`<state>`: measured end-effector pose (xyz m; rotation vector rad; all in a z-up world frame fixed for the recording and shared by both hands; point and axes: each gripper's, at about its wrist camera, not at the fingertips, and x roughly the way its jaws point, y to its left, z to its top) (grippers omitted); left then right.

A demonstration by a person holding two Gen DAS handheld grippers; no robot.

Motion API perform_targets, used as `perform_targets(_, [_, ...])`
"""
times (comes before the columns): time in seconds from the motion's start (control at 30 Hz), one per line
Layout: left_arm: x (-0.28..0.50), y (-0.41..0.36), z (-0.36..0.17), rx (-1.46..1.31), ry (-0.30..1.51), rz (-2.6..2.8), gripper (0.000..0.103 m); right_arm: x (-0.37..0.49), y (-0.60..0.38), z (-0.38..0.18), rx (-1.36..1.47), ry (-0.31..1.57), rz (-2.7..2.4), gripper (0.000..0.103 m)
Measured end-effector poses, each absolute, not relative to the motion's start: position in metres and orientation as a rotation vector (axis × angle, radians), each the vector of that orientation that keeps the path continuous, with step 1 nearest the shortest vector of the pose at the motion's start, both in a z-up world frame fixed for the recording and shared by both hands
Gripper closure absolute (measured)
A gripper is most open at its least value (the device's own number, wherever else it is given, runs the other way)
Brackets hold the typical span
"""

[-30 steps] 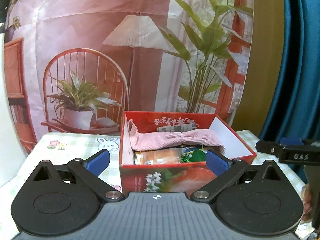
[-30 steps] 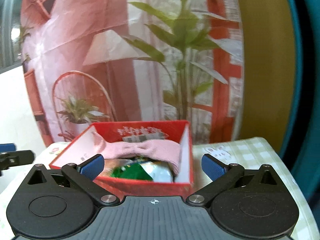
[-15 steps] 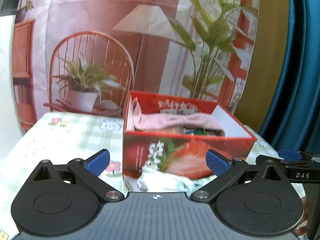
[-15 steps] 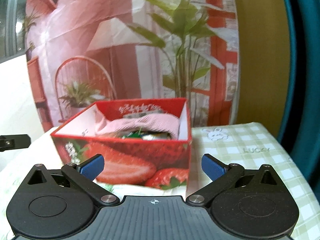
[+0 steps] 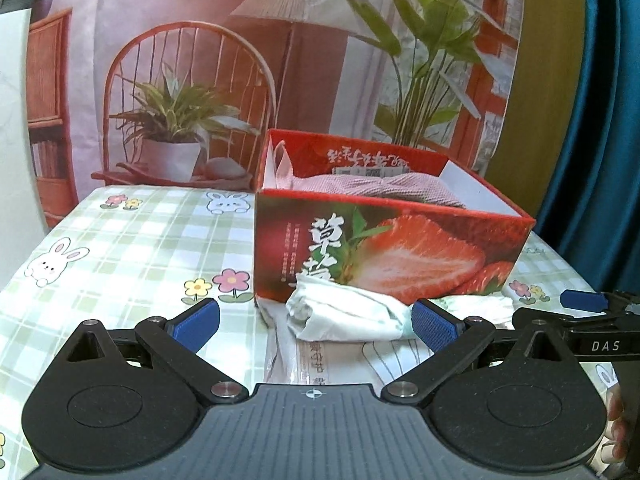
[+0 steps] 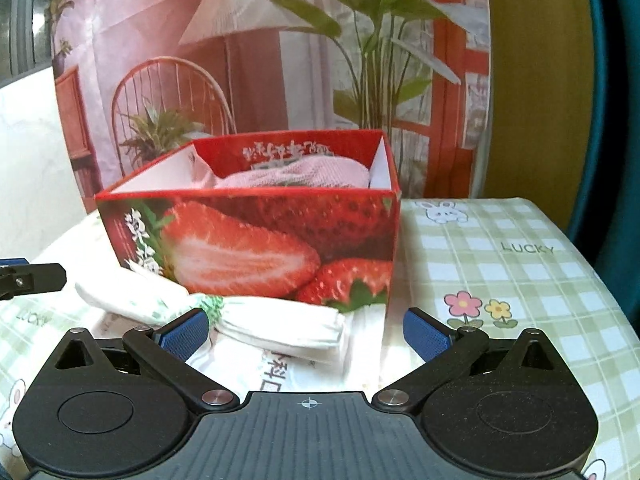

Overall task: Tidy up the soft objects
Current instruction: 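Move both open grippers down to the white wrapped tissue bundle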

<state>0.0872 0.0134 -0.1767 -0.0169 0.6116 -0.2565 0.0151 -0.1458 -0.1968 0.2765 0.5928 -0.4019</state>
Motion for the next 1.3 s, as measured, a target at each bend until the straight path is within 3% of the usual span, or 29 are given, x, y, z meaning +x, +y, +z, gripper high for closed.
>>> perform_targets(0.97, [0.091, 0.014, -0.203, -0.039, 0.715, -0.278, 0.005, 0.016, -0.143, -0.235, 0.322, 0.706, -0.36, 0.001])
perform_targets(1.3, [0.094, 0.015, -0.205, -0.07, 0.729, -0.293, 0.016, 0.018, -0.141, -0.237, 0.321, 0.717, -0.337, 0.014])
